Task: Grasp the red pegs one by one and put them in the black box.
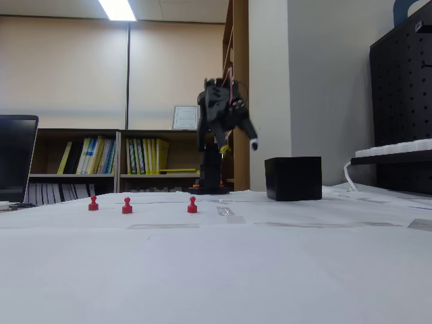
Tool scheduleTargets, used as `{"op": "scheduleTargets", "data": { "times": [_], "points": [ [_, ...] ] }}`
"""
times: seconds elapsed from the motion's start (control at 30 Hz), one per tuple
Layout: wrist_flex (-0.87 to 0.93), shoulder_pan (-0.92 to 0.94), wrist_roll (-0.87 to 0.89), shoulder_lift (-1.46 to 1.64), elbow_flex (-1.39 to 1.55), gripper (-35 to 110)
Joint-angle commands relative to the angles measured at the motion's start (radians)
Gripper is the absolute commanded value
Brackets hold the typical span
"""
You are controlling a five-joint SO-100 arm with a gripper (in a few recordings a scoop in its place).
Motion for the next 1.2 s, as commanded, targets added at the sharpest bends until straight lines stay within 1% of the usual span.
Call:
{"op": "scheduleTargets", "data": {
  "times": [0.0, 0.23, 0.3, 0.7, 1.03, 1.17],
  "points": [
    [-0.184, 0.035, 0.044, -0.011, -0.051, 20],
    [-0.526, 0.103, 0.132, 0.124, -0.186, 20],
    [-0.588, 0.118, 0.147, 0.173, -0.192, 20],
    [-0.867, 0.176, 0.224, 0.383, -0.193, 20],
    [-1.072, 0.179, 0.273, 0.491, -0.193, 20],
    [-1.124, 0.178, 0.296, 0.520, -0.186, 20]
  ]
}}
